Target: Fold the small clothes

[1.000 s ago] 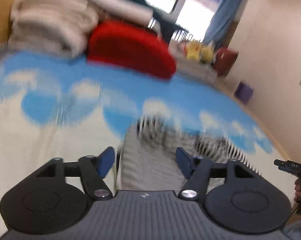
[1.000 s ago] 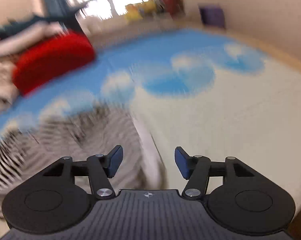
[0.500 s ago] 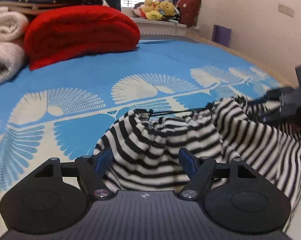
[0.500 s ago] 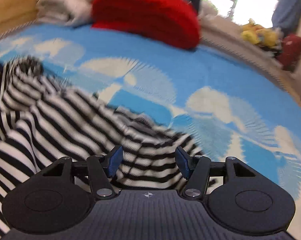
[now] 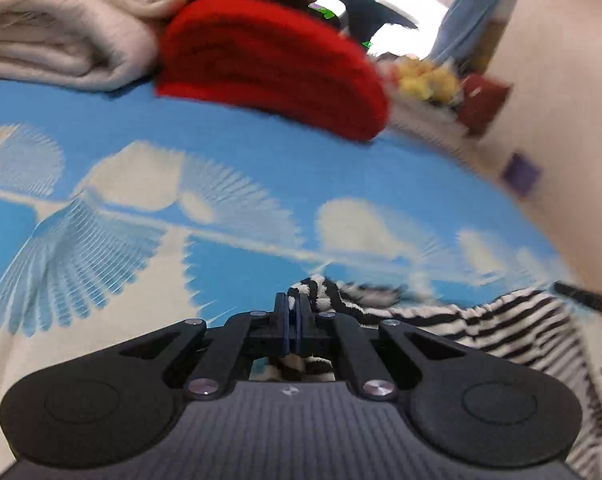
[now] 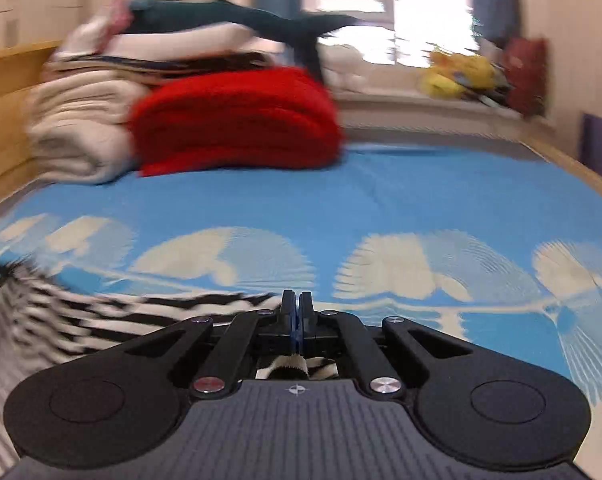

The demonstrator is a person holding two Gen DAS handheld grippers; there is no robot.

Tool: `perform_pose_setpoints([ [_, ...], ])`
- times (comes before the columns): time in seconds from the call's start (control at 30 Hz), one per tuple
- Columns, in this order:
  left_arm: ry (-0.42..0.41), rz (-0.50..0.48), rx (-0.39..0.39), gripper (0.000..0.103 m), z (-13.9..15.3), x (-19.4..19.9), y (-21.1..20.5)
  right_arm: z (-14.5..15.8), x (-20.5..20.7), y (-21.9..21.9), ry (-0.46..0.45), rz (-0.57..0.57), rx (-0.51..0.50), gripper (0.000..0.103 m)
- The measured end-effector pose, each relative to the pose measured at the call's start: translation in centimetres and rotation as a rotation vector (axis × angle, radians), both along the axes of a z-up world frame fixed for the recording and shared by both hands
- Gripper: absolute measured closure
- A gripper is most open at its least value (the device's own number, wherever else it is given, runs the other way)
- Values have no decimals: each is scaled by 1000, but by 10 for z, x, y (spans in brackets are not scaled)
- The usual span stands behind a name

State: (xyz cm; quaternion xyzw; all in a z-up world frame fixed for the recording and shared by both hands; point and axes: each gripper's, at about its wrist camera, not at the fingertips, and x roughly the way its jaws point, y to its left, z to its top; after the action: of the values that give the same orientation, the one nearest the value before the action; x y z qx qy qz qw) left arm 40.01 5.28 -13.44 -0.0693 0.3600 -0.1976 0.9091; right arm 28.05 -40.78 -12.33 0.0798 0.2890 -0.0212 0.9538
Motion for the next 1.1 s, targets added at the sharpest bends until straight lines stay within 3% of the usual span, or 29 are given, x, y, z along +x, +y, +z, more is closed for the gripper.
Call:
perform_pose_setpoints([
  [0.1,46,32,35,93,-21,6,-6,-35,25,-5,125,-135,-63,103],
  [0.17,43,30,18,74,-23,6,-9,-60,35,-6,205,-155,-32,103],
  [0.23,31,37,14,33,-16,4,-7,-71,36,-1,241,-132,-55,103],
  [0.3,-19,49,-25,19,-6,-2,0,-60,31,-6,213,-130,-53,93],
  [0.4,-26,45,-66,18,5,-4,7,-32,13,-33,109,-160,34,69],
  [0.47,-23,29,-75,18,8,-6,5,-20,0,-43,69,-115,76,68],
  [0.53,-9,9,-56,18,8,-9,0,-19,-9,-41,77,-17,90,59],
  [0.6,4,-15,-38,18,2,-13,-8,-28,-12,-30,109,81,68,41],
  [0.67,16,-46,-16,18,-3,-16,-18,-44,-9,-9,155,163,-16,39],
  [0.73,18,-69,1,18,-9,-18,-25,-59,-4,10,180,200,-98,43],
  [0.77,22,-79,8,18,-10,-19,-28,-63,-4,18,171,204,-132,76],
  [0.8,22,-85,12,18,-12,-20,-30,-64,-4,22,168,229,-145,92],
  [0.87,21,-87,24,17,-16,-20,-33,-54,-4,17,136,195,-128,93],
  [0.97,32,-76,53,15,-24,-18,-35,-41,2,-15,104,44,-21,93],
  [1.1,41,-45,75,9,-35,-16,-32,-75,9,-29,190,-78,41,88],
])
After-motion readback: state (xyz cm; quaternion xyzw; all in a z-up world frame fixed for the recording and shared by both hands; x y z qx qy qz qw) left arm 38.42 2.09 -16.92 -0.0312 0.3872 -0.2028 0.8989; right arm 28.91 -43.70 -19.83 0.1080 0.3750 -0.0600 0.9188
